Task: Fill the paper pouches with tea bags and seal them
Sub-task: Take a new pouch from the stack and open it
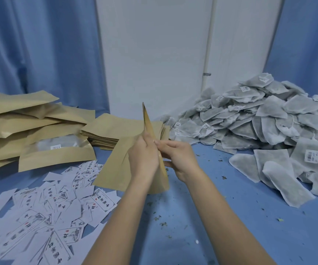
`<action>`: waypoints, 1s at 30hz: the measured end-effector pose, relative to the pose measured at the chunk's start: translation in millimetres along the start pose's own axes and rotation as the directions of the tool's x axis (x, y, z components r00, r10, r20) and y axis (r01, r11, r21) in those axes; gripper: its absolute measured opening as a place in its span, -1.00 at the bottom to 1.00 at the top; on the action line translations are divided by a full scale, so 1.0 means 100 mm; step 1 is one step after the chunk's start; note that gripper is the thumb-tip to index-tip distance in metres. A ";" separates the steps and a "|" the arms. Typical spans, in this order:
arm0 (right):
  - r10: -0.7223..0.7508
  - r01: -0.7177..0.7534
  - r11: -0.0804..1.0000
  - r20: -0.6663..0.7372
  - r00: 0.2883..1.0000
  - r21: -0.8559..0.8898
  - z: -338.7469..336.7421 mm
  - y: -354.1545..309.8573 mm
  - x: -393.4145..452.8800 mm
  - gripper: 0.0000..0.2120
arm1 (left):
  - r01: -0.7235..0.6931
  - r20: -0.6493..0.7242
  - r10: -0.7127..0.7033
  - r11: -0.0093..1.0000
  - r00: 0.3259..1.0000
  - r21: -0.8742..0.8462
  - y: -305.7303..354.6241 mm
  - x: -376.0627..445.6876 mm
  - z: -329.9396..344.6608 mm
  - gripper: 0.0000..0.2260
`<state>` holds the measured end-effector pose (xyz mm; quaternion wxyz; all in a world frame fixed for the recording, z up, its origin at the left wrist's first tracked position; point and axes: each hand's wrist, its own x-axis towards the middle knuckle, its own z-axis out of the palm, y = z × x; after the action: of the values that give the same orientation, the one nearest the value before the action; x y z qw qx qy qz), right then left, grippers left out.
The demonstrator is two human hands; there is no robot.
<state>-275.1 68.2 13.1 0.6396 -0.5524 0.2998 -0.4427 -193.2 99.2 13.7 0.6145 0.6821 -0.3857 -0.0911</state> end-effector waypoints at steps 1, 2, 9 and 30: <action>-0.051 0.048 0.995 -0.030 0.998 -0.088 0.01 0.02 0.00 -0.85 | -0.006 0.006 0.006 1.000 1.000 0.015 -0.01 -0.02 0.01 -0.66; -0.130 0.112 0.963 -0.060 0.990 -0.244 0.02 0.03 0.00 -0.86 | -0.013 0.015 0.013 0.999 1.000 0.036 -0.02 -0.03 0.01 -0.65; -0.330 0.257 0.649 0.039 0.943 -0.716 0.01 -0.03 -0.02 -0.83 | 0.006 0.172 0.003 0.999 0.985 -0.049 -0.06 0.00 0.01 -0.72; -0.714 0.329 0.183 0.105 0.692 -0.926 -0.24 0.01 -0.01 -0.75 | -0.330 0.285 0.191 0.733 0.939 0.595 0.14 -0.12 0.11 -0.82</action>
<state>-296.0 58.3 6.8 -0.0258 -0.7806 0.3835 -0.4928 -214.0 98.8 19.8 0.3116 0.7747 -0.5468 0.0619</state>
